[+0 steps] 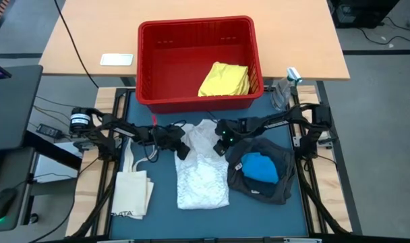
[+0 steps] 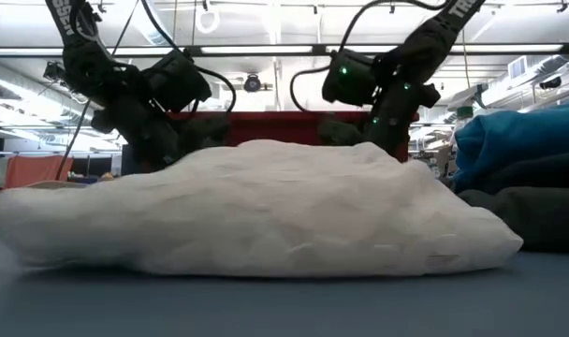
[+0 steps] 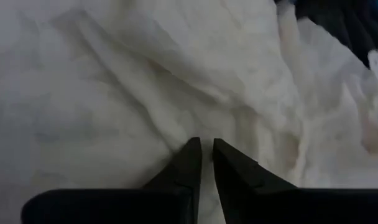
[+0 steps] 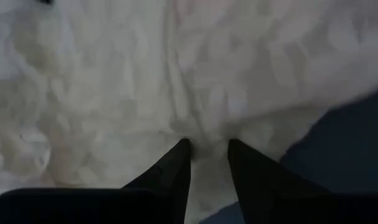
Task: Fold Laundry from Bin
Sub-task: Fold the white shirt, then move the folded white shirt to the bottom of the table, then move the stacked folded blue shorts to the bottom right of the table, then remove the yellow shirt from the bin
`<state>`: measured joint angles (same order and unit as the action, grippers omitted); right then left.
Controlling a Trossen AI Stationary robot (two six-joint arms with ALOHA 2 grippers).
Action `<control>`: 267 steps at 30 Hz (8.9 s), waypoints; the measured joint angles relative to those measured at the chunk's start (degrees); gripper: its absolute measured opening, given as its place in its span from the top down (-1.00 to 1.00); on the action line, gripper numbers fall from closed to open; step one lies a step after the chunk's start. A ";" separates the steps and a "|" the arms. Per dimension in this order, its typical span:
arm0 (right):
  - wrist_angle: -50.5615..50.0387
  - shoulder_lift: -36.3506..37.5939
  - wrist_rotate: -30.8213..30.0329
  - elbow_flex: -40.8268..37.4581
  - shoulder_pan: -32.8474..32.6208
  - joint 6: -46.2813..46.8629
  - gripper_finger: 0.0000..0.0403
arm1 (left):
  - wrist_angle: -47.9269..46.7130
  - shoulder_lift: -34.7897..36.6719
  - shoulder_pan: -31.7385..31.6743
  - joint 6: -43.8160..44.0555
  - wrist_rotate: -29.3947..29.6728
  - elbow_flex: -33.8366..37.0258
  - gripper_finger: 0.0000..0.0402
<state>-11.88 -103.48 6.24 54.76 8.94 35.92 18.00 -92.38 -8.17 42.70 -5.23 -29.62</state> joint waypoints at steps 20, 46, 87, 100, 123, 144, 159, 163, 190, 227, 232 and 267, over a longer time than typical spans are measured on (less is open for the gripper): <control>7.65 18.14 7.65 0.30 -10.16 -34.03 0.40 | -3.26 28.47 0.42 -12.32 1.57 0.38 0.74; -25.86 -6.18 -14.11 27.02 -43.12 -23.59 -0.44 | -18.36 3.22 51.53 -25.53 28.31 -17.93 0.06; -29.90 5.03 4.40 25.50 -19.19 -12.88 0.91 | -47.68 13.38 34.83 -9.86 30.82 -26.82 0.98; -24.11 2.34 17.44 12.89 9.57 -25.04 0.91 | -39.35 12.05 0.44 -20.25 14.68 -18.14 0.95; -18.34 7.83 10.61 16.47 8.15 -8.86 0.08 | -34.61 11.81 -5.52 -11.46 4.83 -26.56 0.27; -10.54 -8.54 13.41 16.72 -0.03 -10.48 0.32 | -36.50 -7.07 2.14 -5.83 2.20 -27.20 0.26; -17.25 9.02 4.47 16.38 1.33 -13.20 0.33 | -31.10 5.96 1.29 -2.00 4.94 -26.89 0.26; -10.74 4.23 2.10 13.63 0.26 -13.14 0.37 | -33.22 8.40 -0.96 -2.28 5.42 -26.93 0.27; 22.96 -16.22 -11.76 12.85 -37.66 36.14 0.92 | -54.94 26.82 11.70 -3.09 15.76 -27.04 0.35; -8.88 13.77 -4.18 -13.92 -31.48 38.47 0.97 | -48.42 26.80 18.36 0.12 23.34 -27.04 0.35; -8.63 13.53 -6.67 -12.92 -40.62 48.29 0.95 | -49.01 26.80 18.13 -1.25 23.44 -27.04 0.35; -3.06 13.75 -5.40 26.34 3.86 -18.67 0.28 | -38.73 34.89 -19.20 -24.02 16.70 -27.02 0.08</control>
<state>-14.95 -89.73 0.84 81.10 12.80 17.25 -20.74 -57.49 -27.37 18.67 11.47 -56.64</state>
